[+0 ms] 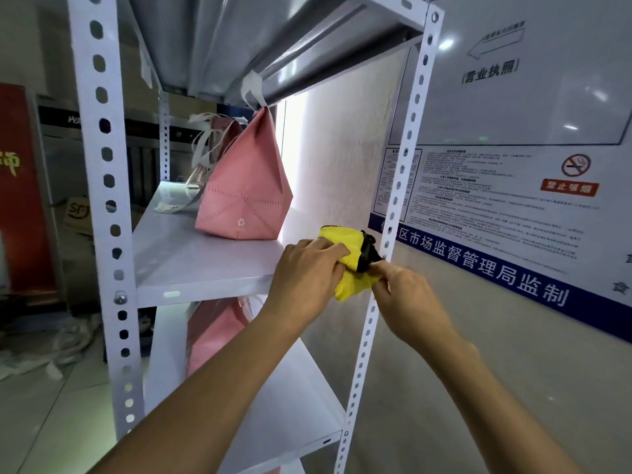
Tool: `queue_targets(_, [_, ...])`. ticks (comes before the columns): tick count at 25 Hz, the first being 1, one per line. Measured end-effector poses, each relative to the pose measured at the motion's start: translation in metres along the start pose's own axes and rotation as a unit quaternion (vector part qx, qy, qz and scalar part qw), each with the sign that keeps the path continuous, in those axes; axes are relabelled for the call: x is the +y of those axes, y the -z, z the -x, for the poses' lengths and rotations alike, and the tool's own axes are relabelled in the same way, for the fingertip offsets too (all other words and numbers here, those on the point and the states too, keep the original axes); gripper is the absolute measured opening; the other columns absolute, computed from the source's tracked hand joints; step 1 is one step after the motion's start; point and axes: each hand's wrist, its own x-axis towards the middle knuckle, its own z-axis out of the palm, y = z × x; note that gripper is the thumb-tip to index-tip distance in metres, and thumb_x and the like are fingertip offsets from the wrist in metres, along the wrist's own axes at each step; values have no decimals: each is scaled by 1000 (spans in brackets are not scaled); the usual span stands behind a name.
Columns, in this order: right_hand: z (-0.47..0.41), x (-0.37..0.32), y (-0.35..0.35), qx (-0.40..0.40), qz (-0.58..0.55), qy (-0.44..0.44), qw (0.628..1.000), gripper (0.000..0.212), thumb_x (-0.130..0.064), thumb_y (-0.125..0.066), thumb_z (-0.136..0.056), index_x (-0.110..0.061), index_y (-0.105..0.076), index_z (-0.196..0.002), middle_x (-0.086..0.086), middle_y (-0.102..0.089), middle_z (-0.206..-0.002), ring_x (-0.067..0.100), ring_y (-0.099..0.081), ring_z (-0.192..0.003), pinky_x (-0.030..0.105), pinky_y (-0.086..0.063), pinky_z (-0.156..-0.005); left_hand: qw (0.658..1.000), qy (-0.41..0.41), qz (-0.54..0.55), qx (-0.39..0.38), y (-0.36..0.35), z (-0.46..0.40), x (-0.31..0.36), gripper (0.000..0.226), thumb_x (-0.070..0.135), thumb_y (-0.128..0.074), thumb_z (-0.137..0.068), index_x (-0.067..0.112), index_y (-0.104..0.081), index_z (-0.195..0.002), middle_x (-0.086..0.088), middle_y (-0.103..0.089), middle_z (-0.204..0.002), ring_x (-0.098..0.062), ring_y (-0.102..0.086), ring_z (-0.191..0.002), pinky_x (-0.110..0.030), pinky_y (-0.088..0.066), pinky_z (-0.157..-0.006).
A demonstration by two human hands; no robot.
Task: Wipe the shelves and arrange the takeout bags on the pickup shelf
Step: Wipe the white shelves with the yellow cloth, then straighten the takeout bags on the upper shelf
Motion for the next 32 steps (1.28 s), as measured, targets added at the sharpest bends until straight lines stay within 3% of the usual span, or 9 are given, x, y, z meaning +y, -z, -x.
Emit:
queue_targets(4, [12,12,-3,10,-27,24,999,36,-18,-50,-98,-28,-65,-130,-3,-66,-120,20,-56,-110,38,-47,-94,999,-34,24,6,-1,7,-1,25,15,-52,-98,15,-65,-120,-7,-68,-114,-30,-59,-105,-41,-44,-86])
queue_targets(7, [24,19,-5,87,-80,12,993,27,-21,-55,-97,-23,-72,-117,-7,-70,-117,17,-61,-110,36,-49,-96,999,-22,-22,-16,-2,12,2,33,27,-52,-98,21,-58,-131,-3,-56,-138,-29,-46,-129,-39,-35,-102])
queue_targets(10, [41,25,-15,109,-112,23,987,24,-21,-58,-96,-23,-73,-115,-6,-72,-114,16,-62,-106,36,-52,-93,998,-6,-63,-6,-3,28,10,46,34,-51,-97,27,-49,-142,-1,-37,-157,-27,-27,-146,-41,-24,-115])
queue_targets(14, [61,32,-44,55,-157,49,985,25,-16,-63,-95,-21,-71,-118,-2,-72,-113,21,-62,-104,35,-49,-89,997,63,-37,25,-9,74,26,43,33,-51,-94,28,-52,-137,-1,-46,-148,-24,-38,-137,-42,-33,-112])
queue_targets(18, [73,32,-68,1,-216,72,974,26,-18,-62,-96,-22,-70,-120,-1,-71,-112,22,-64,-101,34,-49,-88,986,157,-42,-22,-23,120,37,39,32,-53,-95,26,-57,-133,1,-52,-141,-20,-43,-131,-37,-34,-109])
queue_targets(24, [112,13,-105,-117,-318,137,931,27,-21,-59,-98,-24,-67,-123,-7,-67,-117,14,-62,-106,28,-46,-88,954,291,-61,-49,-22,197,37,28,31,-54,-97,27,-61,-124,9,-60,-129,-14,-50,-118,-34,-41,-99])
queue_targets(29, [144,-40,-129,-192,-371,180,891,27,-17,-61,-98,-23,-68,-123,-6,-67,-119,16,-62,-111,34,-51,-96,914,398,-68,-37,13,271,31,24,32,-55,-98,29,-61,-121,12,-62,-123,-12,-51,-112,-29,-42,-94])
queue_targets(32, [167,-92,-136,-216,-384,212,872,26,-18,-60,-99,-25,-68,-122,-8,-67,-115,11,-61,-107,19,-45,-91,896,438,-79,-8,48,311,16,25,33,-53,-99,31,-60,-123,15,-60,-124,-10,-50,-113,-24,-37,-91])
